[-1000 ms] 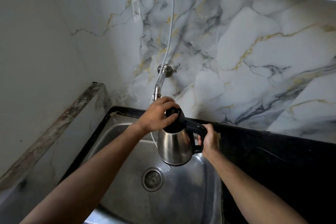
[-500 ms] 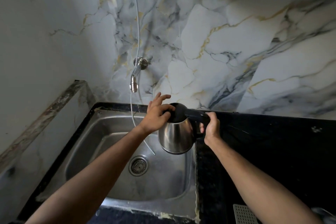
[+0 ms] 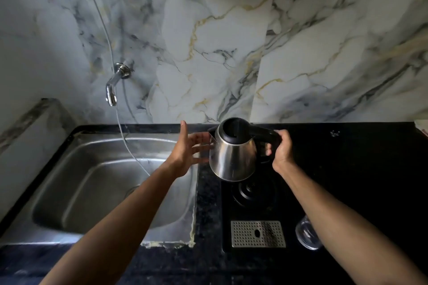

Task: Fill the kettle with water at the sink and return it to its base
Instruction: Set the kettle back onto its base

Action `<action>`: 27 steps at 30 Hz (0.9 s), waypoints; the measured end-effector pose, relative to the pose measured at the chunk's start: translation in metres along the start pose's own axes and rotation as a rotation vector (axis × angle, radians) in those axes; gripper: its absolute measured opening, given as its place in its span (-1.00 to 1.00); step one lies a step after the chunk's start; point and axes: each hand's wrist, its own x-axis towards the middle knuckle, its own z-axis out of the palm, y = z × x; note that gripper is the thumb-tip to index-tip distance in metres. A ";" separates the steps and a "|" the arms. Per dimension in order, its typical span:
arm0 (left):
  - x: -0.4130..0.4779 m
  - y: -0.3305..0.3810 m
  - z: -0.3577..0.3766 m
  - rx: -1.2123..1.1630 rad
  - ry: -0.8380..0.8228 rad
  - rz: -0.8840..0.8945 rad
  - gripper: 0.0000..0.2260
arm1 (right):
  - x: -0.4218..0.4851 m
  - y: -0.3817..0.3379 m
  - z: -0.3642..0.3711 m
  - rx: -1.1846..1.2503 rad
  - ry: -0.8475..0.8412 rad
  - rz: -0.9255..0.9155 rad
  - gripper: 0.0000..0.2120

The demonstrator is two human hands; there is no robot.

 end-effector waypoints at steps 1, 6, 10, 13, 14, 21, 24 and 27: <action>-0.002 -0.009 0.013 -0.016 -0.011 -0.007 -0.17 | 0.002 -0.003 -0.014 -0.002 0.002 -0.006 -0.73; -0.009 -0.034 0.061 -0.015 0.028 -0.081 -0.07 | 0.004 -0.004 -0.065 -0.018 -0.004 0.030 -0.73; -0.011 -0.053 0.070 -0.053 0.060 -0.121 -0.11 | 0.001 0.004 -0.084 -0.009 -0.004 0.079 -0.76; -0.010 -0.066 0.070 -0.062 0.069 -0.153 -0.07 | -0.001 0.016 -0.090 -0.003 -0.004 0.129 -0.78; -0.010 -0.070 0.069 -0.055 0.074 -0.159 -0.05 | -0.002 0.019 -0.091 -0.003 -0.001 0.141 -0.78; -0.005 -0.082 0.070 -0.059 0.079 -0.153 -0.08 | -0.002 0.029 -0.095 -0.020 0.003 0.156 -0.77; -0.004 -0.086 0.067 -0.065 0.073 -0.150 -0.14 | -0.004 0.030 -0.098 -0.030 -0.007 0.164 -0.77; -0.004 -0.092 0.065 -0.058 0.041 -0.169 -0.17 | -0.008 0.034 -0.102 -0.040 0.001 0.181 -0.76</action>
